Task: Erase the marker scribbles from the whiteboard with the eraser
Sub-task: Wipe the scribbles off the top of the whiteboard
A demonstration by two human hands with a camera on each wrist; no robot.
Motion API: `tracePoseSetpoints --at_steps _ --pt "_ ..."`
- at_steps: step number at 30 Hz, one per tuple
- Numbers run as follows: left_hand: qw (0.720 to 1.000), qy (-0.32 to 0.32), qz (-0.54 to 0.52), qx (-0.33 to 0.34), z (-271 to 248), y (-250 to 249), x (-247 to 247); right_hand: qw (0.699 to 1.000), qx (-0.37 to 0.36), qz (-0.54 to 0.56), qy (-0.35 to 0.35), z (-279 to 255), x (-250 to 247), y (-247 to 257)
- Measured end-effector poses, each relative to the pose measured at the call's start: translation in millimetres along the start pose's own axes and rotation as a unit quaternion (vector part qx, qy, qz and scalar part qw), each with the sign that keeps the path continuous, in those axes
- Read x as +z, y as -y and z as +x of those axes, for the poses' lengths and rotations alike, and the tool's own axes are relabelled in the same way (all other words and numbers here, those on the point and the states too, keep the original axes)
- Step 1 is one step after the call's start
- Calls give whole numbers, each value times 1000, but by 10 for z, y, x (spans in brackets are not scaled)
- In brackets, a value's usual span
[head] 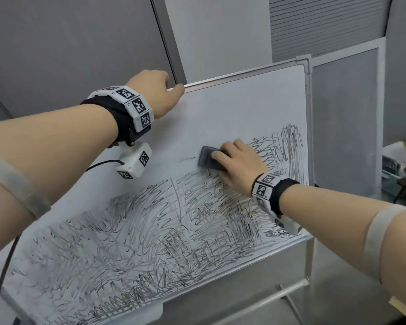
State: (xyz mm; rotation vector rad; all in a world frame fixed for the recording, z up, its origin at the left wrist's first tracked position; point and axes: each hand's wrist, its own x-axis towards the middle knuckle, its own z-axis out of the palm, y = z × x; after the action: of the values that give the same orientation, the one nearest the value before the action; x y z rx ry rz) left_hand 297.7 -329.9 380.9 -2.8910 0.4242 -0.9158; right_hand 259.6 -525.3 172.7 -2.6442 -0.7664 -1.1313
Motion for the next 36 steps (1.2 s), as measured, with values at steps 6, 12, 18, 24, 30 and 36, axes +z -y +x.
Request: tracePoseSetpoints --at_steps 6,12,18,24,30,36 --pt "998 48 30 35 51 -198 161 994 -21 103 0 177 121 746" --pt "998 54 21 28 177 -256 190 992 5 127 -14 222 234 949" --pt "998 52 26 18 192 -255 223 990 118 76 -20 -84 57 160" --pt "998 61 24 12 214 -248 230 960 269 69 -43 -375 -41 -441" --pt "997 65 40 21 285 -384 229 979 187 85 -18 -227 -46 -37" --pt "996 59 31 58 398 -889 291 990 113 83 -16 -178 73 178"
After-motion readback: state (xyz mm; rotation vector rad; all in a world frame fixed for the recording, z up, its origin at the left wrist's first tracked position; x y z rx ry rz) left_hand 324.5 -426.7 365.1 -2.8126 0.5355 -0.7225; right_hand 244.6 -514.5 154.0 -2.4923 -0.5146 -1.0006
